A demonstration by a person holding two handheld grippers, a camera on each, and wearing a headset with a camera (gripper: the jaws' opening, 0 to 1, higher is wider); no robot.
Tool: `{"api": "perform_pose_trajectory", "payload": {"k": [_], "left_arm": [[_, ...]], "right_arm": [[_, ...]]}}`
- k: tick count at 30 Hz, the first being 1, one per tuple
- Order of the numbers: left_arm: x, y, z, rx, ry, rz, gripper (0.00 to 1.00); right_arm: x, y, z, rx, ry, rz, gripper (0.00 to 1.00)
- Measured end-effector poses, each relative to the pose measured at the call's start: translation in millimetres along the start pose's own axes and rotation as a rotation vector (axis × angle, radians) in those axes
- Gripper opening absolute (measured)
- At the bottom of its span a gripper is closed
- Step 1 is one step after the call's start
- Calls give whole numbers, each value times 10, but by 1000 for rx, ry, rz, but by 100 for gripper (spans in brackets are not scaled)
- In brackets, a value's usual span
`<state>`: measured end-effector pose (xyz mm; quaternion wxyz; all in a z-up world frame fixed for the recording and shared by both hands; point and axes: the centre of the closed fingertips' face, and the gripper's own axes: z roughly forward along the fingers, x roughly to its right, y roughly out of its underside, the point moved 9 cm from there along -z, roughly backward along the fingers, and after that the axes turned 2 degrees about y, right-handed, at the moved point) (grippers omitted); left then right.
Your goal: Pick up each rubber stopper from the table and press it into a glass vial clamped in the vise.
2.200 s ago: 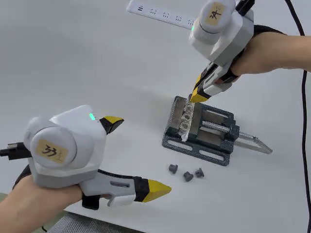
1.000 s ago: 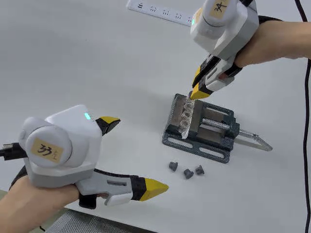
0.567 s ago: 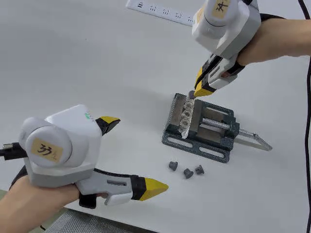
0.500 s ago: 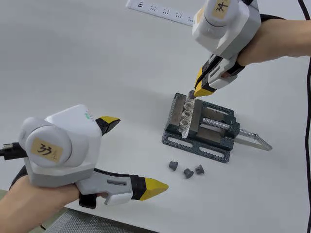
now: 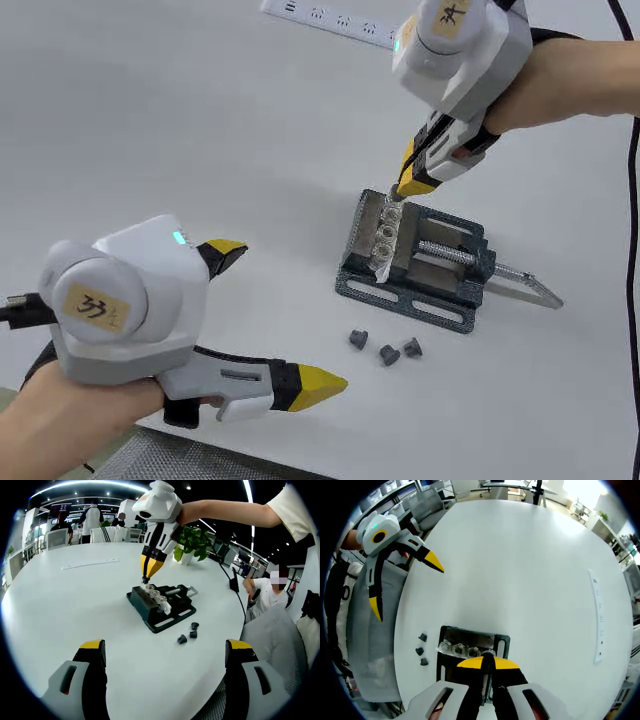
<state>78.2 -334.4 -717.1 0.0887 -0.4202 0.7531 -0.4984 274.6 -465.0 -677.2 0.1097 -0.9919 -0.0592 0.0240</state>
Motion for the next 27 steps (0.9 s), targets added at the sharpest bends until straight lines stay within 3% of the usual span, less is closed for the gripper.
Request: {"api": "perform_pose_trajectory", "payload": {"k": [19, 27], "left_arm": [[-2, 16, 23, 0, 7, -4, 99], [-7, 15, 32, 4, 9, -7, 99]], "right_arm": [[-39, -31, 16, -38, 39, -50, 0], [-11, -17, 13, -34, 22, -30, 1]]}}
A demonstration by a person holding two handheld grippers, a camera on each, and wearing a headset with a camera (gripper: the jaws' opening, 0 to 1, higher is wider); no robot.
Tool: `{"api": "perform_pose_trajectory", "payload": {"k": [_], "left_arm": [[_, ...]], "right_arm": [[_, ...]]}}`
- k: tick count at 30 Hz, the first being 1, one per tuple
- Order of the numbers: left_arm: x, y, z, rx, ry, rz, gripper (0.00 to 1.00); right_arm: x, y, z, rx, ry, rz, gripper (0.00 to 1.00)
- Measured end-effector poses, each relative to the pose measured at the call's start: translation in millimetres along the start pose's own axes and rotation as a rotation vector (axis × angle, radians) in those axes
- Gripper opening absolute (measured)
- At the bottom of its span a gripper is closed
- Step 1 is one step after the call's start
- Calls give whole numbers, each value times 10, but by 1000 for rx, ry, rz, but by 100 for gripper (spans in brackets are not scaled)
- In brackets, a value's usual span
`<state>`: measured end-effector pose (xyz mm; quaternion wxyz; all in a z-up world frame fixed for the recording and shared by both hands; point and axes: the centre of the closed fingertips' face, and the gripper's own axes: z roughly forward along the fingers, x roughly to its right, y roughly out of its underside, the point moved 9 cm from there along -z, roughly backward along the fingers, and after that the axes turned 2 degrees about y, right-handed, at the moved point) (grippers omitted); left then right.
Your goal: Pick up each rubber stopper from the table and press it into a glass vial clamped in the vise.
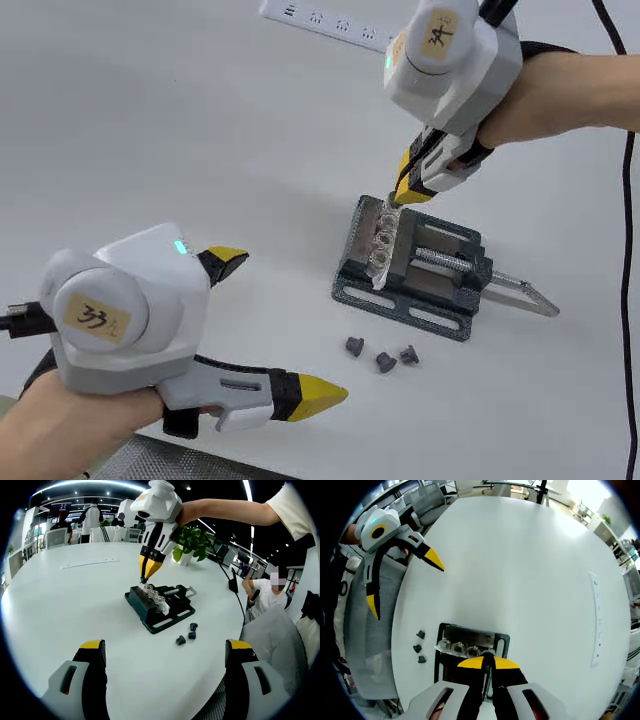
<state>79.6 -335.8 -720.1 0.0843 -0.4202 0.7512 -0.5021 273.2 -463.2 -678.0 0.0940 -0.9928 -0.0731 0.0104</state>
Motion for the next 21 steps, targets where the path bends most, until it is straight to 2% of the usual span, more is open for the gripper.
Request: {"api": "perform_pose_trajectory", "payload": {"k": [9, 16, 21], "left_arm": [[-2, 8, -2, 2, -1, -6, 99], [-4, 16, 11, 5, -3, -14, 99], [-2, 25, 17, 0, -1, -15, 99]], "right_arm": [[25, -50, 27, -33, 1, -27, 0], [0, -46, 31, -27, -8, -1, 0], [16, -49, 48, -47, -13, -14, 0]]}}
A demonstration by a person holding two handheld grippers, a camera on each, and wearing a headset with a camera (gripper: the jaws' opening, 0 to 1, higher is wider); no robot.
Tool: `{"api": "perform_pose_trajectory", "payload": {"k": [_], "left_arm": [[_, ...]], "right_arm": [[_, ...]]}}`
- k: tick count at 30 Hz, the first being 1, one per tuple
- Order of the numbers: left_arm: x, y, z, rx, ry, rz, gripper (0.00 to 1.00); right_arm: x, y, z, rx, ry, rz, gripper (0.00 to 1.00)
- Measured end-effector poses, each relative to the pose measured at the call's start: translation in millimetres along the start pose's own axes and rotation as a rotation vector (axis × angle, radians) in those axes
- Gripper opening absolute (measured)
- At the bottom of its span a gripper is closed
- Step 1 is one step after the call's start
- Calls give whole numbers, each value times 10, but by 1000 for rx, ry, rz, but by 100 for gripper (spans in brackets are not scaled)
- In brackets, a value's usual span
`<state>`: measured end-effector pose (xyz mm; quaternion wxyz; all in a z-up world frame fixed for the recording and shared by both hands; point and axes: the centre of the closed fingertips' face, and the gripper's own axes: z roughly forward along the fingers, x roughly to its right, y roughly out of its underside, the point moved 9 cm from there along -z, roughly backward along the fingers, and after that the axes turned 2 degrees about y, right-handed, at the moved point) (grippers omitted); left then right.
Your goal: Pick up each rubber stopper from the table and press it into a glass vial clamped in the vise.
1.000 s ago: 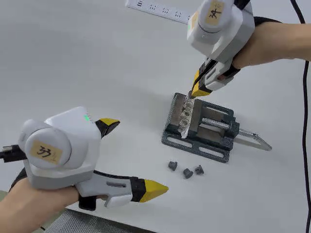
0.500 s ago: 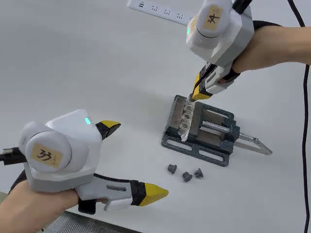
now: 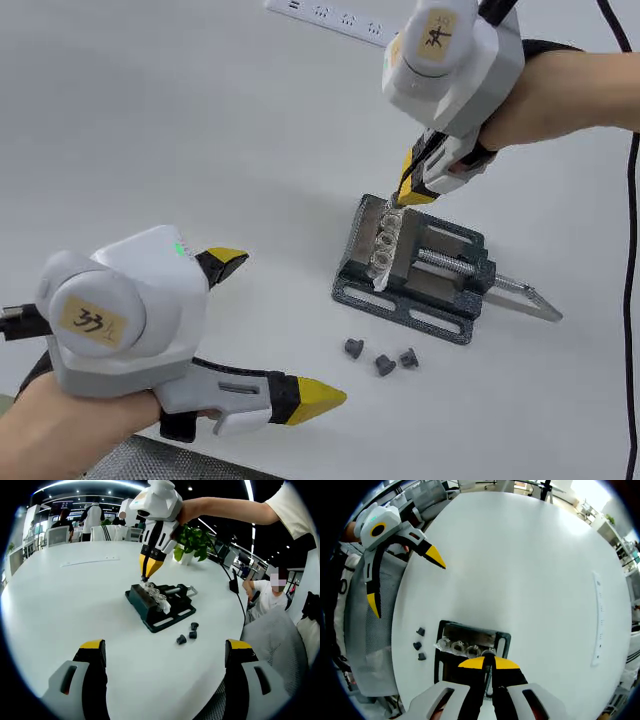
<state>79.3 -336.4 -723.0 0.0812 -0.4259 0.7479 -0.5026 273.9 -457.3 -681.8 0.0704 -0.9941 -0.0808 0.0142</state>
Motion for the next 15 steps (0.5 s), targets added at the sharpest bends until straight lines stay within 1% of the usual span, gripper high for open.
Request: {"api": "perform_pose_trajectory", "payload": {"k": [3, 5, 10, 13, 15], "left_arm": [[-7, 3, 4, 0, 0, -3, 99], [-9, -2, 5, 3, -3, -3, 99], [-21, -4, 8, 6, -8, -11, 99], [-23, -2, 11, 6, -7, -12, 99], [-25, 8, 5, 5, -8, -15, 99]], "right_arm": [[18, 26, -7, 8, -16, 16, 0], [-2, 29, -4, 12, -19, 17, 0], [-18, 10, 5, 4, -17, 7, 0], [-11, 14, 5, 3, -18, 14, 0], [-38, -10, 10, -3, -10, -2, 0]]}}
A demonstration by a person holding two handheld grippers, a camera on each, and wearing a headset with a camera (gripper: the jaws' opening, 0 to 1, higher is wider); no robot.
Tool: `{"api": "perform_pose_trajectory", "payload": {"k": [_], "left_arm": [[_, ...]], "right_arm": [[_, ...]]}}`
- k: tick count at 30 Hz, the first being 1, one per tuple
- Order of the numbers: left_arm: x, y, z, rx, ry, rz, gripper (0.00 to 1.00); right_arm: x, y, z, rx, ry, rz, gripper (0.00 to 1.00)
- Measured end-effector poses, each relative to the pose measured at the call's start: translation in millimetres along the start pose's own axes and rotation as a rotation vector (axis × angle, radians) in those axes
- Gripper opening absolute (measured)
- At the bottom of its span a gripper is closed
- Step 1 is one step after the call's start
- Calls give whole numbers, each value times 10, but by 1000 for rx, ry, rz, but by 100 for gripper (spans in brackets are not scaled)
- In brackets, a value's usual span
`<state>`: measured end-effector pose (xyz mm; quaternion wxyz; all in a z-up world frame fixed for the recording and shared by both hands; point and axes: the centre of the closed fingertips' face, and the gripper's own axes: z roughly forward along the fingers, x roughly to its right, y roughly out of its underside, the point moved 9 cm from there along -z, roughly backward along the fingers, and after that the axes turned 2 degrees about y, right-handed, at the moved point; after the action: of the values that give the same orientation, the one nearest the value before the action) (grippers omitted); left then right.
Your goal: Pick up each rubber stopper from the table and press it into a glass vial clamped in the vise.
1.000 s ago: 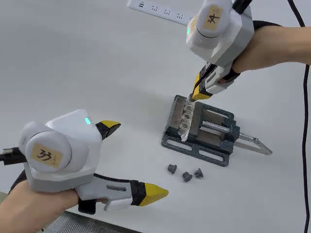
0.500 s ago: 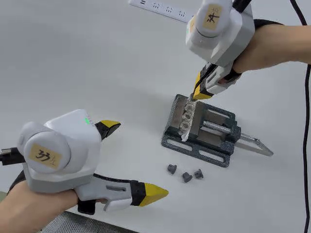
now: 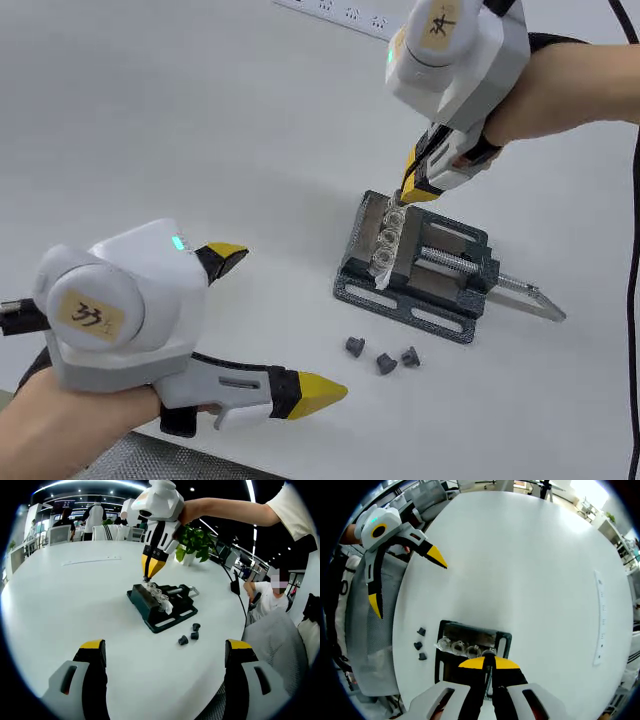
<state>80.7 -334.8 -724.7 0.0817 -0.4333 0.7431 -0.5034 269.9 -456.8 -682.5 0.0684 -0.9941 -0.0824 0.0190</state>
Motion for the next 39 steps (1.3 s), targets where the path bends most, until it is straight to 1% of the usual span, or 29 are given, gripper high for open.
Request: {"api": "perform_pose_trajectory", "payload": {"k": [1, 5, 10, 12, 15, 16, 17, 18, 19, 21, 23, 24, 28, 30, 32, 34, 35, 37, 38, 39], "left_arm": [[0, 4, -5, 0, 1, 0, 99], [-4, 20, -16, 0, 0, -5, 99], [-17, 30, -23, 2, -2, -9, 99], [-20, 25, -25, 2, -4, -6, 99], [-19, 16, -33, 7, -6, -8, 99], [-14, 13, -34, 6, -4, -5, 99], [-13, 11, -38, 7, -6, 0, 99], [-11, 10, -36, 4, -4, -2, 99], [-11, 8, -34, 4, -1, 2, 99], [-11, 6, -32, -1, 0, 7, 99], [-3, -9, -23, -1, 5, 15, 99], [-1, -19, -19, -3, 5, 18, 99], [-9, -41, -13, 7, 3, 15, 99], [-13, -40, -8, 7, 2, 15, 99], [-6, -39, -7, 6, 5, 18, 99], [-5, -32, -11, 7, 7, 16, 99], [-7, -27, -13, 6, 6, 15, 99], [-13, -13, -17, 4, 5, 12, 99], [-16, -8, -19, 3, 5, 11, 99], [-17, -3, -20, 2, 6, 11, 99]], "right_arm": [[-34, -24, 3, -3, 3, -3, 0], [-13, -31, 3, -9, 4, 3, 0], [-32, -14, 6, -7, 11, -1, 0], [-34, -10, 2, -5, 9, 9, 0], [-9, 16, -1, 11, 5, 24, 0], [-7, 20, 3, 21, 2, 58, 0], [-22, 22, 1, 24, 10, 22, 0], [-33, 26, 0, 31, 17, 9, 0], [-30, 34, -3, 38, 23, 38, 0], [-23, 38, -3, 43, 25, 16, 0], [-38, 57, -13, 48, 24, 24, 0], [-47, 60, -21, 52, 23, 12, 0], [-52, 69, -35, 62, 26, 0, 0], [-60, 72, -45, 67, 17, 12, 0], [-56, 74, -46, 73, 20, 18, 0], [-69, 98, -48, 53, 12, 10, 0], [-66, 103, -52, 54, 16, 13, 0], [-40, 107, -61, 60, 15, 19, 0], [-29, 108, -69, 65, 22, 29, 0], [-25, 102, -91, 81, 34, 29, 0]]}}
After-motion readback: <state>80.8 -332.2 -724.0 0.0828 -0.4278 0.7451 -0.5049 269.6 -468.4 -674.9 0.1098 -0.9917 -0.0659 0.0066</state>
